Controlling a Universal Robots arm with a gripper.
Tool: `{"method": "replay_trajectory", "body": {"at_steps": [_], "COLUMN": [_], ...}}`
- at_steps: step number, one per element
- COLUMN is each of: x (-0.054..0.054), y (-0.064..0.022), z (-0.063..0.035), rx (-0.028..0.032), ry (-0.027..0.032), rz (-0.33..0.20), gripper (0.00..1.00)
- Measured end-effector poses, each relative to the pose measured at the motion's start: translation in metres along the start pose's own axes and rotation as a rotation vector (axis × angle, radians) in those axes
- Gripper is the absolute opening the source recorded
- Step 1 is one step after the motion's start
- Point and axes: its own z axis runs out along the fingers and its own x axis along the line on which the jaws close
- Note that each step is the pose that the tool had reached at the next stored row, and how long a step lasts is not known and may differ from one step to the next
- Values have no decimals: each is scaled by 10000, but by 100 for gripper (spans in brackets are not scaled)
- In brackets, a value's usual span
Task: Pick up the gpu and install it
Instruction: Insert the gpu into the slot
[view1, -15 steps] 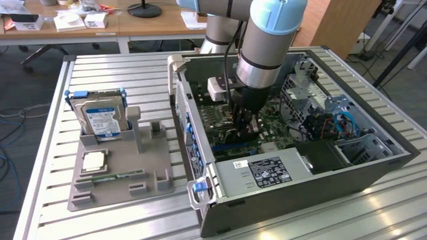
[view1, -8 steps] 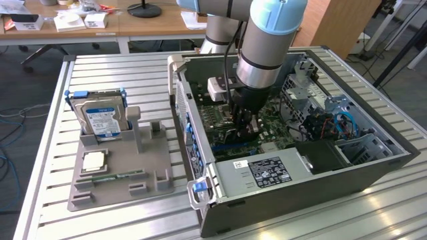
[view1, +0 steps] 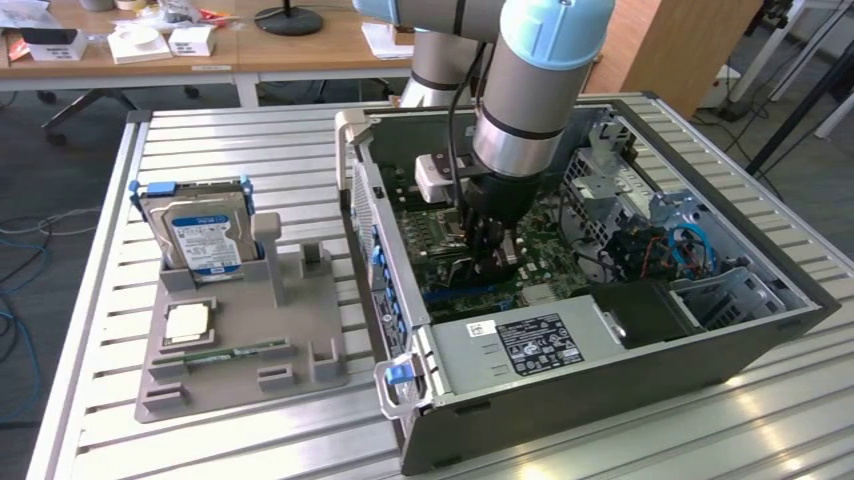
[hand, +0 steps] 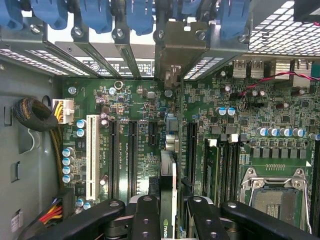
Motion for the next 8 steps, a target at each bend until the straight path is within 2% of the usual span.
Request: {"method": "replay_trajectory", "body": {"at_steps": [8], "x": [0], "y": [0], "z": [0], "rx": [0], "ry": [0], "rz": [0], "gripper": [26]}}
